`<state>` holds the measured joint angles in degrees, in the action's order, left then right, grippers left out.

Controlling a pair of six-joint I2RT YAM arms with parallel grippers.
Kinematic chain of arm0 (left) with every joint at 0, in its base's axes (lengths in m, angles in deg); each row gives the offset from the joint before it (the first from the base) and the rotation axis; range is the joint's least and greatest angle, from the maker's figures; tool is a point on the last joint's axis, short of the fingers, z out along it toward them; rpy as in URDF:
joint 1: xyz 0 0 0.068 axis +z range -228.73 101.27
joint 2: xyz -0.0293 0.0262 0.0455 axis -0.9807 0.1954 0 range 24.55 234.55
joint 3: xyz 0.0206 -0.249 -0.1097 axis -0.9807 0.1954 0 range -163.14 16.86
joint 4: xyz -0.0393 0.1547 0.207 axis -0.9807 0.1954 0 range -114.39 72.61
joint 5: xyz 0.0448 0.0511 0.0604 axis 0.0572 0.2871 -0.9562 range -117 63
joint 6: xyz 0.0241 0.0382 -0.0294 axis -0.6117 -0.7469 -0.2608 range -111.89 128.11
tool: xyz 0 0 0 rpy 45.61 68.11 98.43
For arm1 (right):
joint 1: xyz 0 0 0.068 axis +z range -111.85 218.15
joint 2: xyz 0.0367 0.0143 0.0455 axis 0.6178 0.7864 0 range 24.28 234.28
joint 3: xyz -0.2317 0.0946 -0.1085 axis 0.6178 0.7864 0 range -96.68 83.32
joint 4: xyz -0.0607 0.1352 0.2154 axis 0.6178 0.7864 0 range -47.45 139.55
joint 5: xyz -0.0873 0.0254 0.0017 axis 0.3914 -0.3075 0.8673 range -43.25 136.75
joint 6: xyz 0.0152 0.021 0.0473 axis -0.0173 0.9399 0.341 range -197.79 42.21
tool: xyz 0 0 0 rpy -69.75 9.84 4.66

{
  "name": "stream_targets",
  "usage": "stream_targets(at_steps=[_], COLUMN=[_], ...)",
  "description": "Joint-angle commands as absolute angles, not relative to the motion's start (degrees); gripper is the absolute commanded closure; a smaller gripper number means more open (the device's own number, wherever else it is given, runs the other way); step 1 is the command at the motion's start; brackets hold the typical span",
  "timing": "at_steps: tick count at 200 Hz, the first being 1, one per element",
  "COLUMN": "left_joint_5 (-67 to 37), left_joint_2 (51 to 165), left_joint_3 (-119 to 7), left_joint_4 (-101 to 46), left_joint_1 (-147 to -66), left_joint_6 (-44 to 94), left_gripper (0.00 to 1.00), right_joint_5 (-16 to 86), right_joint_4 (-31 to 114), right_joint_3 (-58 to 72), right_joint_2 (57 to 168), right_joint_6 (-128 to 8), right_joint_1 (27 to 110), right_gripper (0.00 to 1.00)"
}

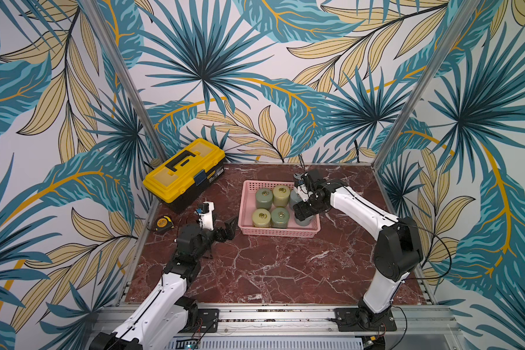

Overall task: Take the tea canister out of the basket
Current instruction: Pick up the tea canister from the basket.

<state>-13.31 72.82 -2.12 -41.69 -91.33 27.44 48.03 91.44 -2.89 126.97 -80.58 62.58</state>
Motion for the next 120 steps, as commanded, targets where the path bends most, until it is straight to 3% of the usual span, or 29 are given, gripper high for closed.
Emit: stream_targets(at_steps=[1, 120], left_joint_5=[-13.63, -11.44], left_joint_2=[72.40, 74.31], left_joint_3=[-0.19, -0.37], left_joint_4=[-42.93, -44.60], left_joint_1=[-91.39, -91.38], left_joint_6=[27.27, 27.17], left_gripper=[0.00, 0.00], right_joint_5=[48.59, 49.12], right_joint_4=[92.65, 96.52], right_joint_3=[-4.91, -3.44], right_joint_2=[123.39, 116.16], right_joint_6=[-79.46, -77.53], right_joint_1=[62.76, 65.64], right_gripper=[0.45, 0.45])
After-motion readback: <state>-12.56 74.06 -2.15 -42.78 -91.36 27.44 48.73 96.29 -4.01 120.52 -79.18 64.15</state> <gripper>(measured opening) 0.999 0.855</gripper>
